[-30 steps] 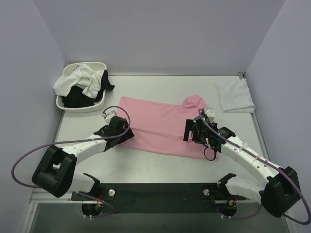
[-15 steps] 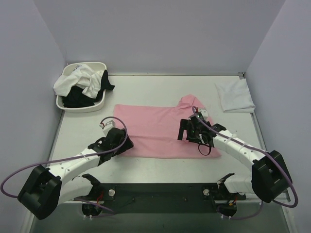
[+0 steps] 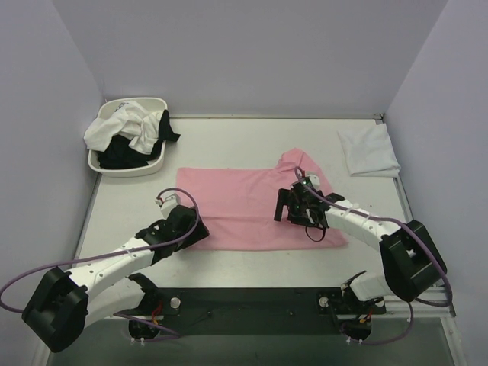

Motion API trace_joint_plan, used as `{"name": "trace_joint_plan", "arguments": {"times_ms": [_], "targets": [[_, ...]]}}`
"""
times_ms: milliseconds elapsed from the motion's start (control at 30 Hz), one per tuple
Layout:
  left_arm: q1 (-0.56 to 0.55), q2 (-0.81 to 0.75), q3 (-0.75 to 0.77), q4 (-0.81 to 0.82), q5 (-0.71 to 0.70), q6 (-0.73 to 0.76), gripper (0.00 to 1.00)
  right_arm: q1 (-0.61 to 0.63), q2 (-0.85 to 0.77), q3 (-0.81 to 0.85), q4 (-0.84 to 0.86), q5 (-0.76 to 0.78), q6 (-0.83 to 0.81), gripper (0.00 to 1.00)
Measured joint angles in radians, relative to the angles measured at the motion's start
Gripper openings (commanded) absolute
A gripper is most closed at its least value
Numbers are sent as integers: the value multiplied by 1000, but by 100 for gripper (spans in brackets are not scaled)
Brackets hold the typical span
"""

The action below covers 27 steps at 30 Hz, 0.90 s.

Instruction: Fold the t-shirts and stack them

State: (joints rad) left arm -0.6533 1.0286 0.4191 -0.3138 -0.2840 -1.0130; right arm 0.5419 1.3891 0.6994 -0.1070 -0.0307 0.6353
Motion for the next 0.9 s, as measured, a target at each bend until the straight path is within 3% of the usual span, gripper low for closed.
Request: {"name": "trace_joint_plan", "arguments": {"times_ms": [267, 667, 900], "targets": [[-1, -21, -4, -25, -3, 0, 87, 0, 103, 64, 24, 1, -11, 98], [-2, -32, -19, -18, -7, 0, 87, 0, 229, 305, 23, 16, -57, 98], [-3, -47, -23, -24, -10, 0, 88, -5, 206, 273, 20, 110, -92, 99]]}}
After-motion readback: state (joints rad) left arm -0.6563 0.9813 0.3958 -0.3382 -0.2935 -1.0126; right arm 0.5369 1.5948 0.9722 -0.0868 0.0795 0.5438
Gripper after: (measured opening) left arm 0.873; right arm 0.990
